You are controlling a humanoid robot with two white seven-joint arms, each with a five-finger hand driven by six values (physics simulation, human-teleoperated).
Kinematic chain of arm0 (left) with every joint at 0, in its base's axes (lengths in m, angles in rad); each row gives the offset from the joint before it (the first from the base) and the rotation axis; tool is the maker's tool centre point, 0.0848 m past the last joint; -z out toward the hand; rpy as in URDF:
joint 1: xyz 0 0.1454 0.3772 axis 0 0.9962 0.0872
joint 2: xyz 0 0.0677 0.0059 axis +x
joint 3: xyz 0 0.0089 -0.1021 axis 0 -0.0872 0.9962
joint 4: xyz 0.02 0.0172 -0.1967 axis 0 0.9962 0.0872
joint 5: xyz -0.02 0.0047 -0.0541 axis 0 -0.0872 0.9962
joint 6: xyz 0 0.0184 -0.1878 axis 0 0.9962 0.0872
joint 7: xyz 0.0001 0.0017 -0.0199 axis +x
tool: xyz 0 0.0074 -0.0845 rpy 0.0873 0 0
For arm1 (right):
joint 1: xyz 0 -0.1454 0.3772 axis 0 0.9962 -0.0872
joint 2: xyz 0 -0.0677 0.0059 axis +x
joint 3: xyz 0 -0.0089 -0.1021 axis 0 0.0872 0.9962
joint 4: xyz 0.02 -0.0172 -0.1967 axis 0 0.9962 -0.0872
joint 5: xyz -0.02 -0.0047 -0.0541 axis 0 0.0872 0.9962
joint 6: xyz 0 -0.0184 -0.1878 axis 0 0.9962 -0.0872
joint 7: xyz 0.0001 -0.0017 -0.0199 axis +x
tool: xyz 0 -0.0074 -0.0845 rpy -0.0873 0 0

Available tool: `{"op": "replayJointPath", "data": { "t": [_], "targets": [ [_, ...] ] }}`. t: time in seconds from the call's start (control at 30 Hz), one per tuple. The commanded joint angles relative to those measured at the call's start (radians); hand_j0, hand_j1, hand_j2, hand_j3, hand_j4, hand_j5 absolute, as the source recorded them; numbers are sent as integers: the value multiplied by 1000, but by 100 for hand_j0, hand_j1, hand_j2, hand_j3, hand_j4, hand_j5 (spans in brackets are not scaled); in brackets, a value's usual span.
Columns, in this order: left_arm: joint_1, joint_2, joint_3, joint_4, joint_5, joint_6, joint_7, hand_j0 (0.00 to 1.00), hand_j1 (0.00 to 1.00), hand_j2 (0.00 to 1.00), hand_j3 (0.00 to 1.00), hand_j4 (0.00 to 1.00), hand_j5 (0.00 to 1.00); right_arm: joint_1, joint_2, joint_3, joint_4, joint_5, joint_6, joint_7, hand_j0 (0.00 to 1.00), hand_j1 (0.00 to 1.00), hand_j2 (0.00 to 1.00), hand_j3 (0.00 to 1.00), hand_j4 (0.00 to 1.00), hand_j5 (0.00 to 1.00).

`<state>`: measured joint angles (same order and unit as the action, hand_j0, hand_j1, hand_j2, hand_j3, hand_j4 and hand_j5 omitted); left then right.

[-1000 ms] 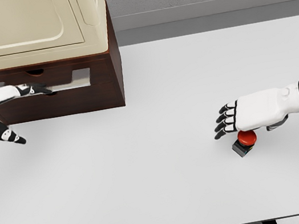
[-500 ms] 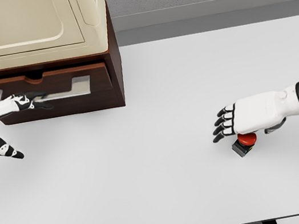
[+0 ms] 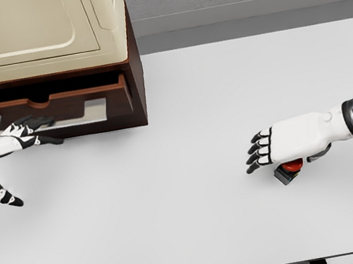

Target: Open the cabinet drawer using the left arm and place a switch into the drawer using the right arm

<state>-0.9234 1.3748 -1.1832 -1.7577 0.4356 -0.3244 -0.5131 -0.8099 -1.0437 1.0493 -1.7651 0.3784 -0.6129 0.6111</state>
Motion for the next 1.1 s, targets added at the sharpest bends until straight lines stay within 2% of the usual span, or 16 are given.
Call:
{"op": "replayJointPath", "data": {
  "t": [0.0, 0.77, 1.0, 1.07],
  "targets": [
    [0, 17, -1, -5, 28, -25, 2, 100, 100, 100, 100, 100, 100, 0, -6, 8, 0, -4, 2, 0, 100, 100, 100, 100, 100, 100],
    [0, 112, -32, -5, 51, -209, -19, 100, 100, 100, 100, 100, 100, 12, -25, 15, 0, -4, 2, 0, 100, 100, 100, 100, 100, 100],
    [-3, 122, -29, -5, 84, -231, -19, 100, 100, 100, 100, 100, 100, 12, -24, 15, 0, -4, 2, 0, 100, 100, 100, 100, 100, 100],
    [-6, 124, -26, -5, 92, -231, -19, 100, 100, 100, 100, 100, 100, 12, -24, 15, 0, -4, 2, 0, 91, 91, 91, 91, 91, 91]
  ]
}}
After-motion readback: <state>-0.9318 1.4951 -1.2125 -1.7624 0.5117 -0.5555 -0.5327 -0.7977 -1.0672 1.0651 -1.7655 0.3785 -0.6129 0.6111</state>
